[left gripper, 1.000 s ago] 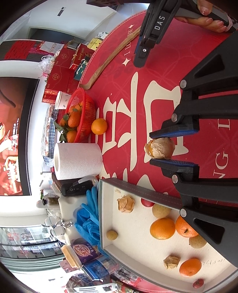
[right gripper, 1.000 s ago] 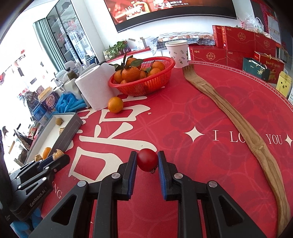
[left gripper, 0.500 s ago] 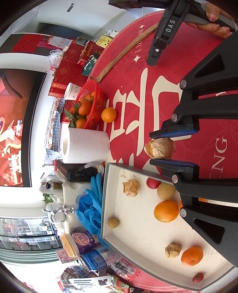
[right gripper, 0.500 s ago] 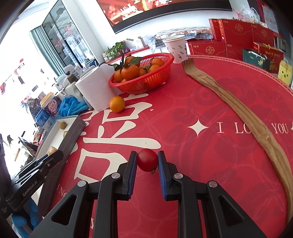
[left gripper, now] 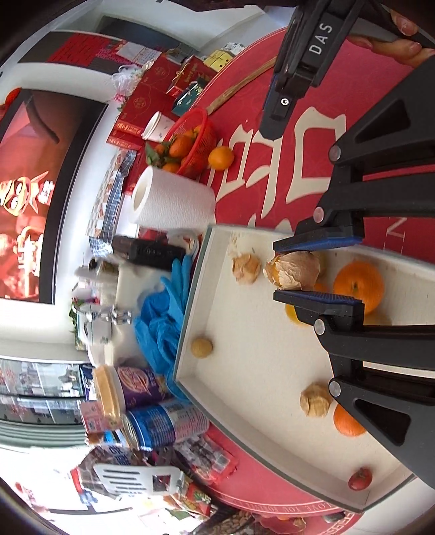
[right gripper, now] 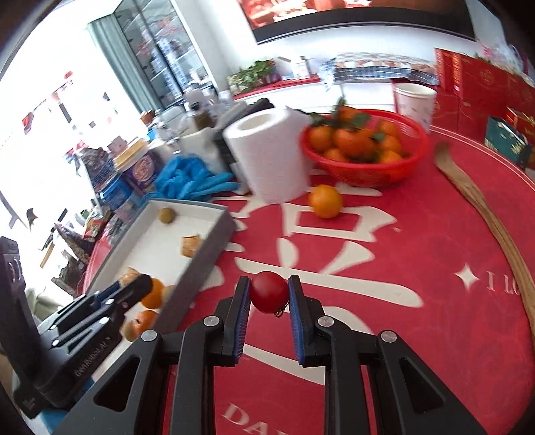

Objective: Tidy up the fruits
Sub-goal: 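Carry the papery fruit in the left tool while the right tool carries the tomato to the tray, then open both tools to release the papery fruit and tomato into the tray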

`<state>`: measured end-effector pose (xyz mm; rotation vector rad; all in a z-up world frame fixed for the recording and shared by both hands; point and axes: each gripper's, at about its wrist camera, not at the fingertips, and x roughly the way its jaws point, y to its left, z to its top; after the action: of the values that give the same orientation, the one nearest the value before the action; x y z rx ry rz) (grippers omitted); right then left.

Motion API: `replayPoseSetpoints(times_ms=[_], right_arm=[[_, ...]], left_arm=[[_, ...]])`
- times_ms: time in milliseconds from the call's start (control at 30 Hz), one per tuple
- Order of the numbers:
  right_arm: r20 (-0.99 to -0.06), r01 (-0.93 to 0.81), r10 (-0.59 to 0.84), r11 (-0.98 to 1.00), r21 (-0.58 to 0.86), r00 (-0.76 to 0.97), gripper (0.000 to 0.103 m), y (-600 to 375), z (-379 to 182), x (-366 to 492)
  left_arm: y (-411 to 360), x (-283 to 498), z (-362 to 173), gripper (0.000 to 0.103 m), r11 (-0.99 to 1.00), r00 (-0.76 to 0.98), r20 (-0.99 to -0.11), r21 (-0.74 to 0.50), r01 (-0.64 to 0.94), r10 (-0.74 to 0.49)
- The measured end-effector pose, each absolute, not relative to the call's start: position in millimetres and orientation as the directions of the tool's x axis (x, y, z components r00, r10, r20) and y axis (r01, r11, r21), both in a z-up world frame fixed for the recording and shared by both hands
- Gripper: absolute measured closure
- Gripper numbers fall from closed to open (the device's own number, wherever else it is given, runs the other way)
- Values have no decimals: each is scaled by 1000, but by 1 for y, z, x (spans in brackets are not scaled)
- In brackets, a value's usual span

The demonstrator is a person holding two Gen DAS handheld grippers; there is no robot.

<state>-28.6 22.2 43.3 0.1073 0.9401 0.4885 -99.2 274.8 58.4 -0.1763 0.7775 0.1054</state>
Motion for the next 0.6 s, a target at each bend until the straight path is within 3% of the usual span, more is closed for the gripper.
replayPoseSetpoints(times_ms=[600], right_arm=[[-822, -505, 441, 833, 225, 360, 80, 151, 34, -7]], left_arm=[[333, -98, 42, 79, 934, 636, -761, -127, -335, 125]])
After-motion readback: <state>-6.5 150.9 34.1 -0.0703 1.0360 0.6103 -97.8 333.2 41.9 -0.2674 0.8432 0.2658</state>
